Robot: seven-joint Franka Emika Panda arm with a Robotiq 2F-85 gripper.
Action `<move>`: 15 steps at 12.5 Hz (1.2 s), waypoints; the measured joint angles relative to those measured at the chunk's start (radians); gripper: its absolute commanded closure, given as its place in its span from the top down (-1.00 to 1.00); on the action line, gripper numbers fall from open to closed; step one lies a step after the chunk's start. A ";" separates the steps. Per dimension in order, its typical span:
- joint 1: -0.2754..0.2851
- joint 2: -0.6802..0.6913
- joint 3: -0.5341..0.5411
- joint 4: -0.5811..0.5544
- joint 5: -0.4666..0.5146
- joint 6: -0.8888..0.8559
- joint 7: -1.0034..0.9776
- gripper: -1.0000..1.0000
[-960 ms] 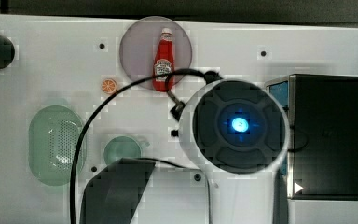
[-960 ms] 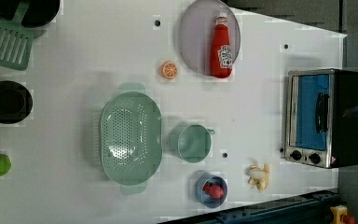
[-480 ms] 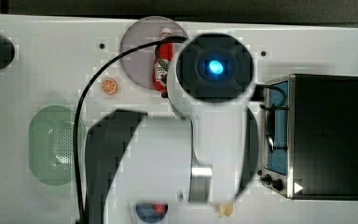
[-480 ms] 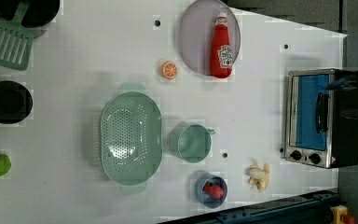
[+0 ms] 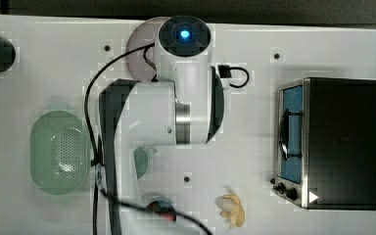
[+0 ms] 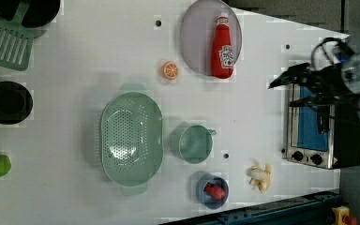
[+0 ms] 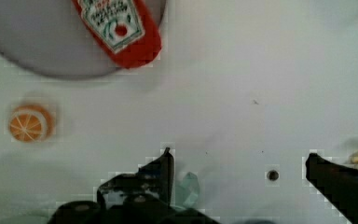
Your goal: Pick ketchup from plate and place it on table.
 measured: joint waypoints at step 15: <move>0.038 0.471 -0.011 0.297 -0.169 0.361 -0.401 1.00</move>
